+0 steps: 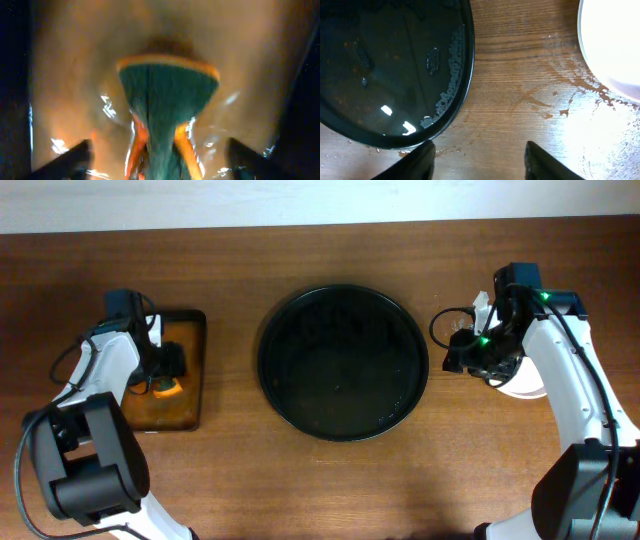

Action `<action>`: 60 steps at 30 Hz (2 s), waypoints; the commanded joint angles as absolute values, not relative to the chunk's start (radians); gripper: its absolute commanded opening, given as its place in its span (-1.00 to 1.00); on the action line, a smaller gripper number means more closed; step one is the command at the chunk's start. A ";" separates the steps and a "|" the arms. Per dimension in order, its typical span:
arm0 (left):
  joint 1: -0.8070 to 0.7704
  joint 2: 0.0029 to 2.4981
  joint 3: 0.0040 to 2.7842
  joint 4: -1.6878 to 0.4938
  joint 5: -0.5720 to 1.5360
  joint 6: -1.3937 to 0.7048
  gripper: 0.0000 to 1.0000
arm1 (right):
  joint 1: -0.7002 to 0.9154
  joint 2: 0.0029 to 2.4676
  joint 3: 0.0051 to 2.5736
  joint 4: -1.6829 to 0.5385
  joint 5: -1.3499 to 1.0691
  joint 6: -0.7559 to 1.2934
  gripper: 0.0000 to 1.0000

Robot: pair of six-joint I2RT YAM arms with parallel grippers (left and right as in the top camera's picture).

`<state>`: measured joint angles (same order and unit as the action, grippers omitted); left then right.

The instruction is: Clean dirty plates on tray and stack at the side

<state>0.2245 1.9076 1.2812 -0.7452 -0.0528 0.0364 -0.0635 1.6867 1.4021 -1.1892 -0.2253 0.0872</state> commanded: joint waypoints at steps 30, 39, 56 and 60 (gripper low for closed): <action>0.205 0.497 0.766 -0.868 0.090 -0.071 0.98 | -0.057 0.667 1.011 -1.063 -0.142 -0.011 0.97; 0.205 0.497 0.766 -0.885 0.090 -0.071 0.98 | -0.052 0.594 0.999 -1.066 -0.118 -0.012 0.97; 0.205 0.497 0.766 -0.885 0.090 -0.071 0.98 | 0.046 0.003 0.149 0.022 -0.166 -0.012 0.97; 0.205 0.497 0.766 -0.885 0.090 -0.071 0.98 | 0.046 0.003 0.048 0.064 -0.141 -0.012 0.97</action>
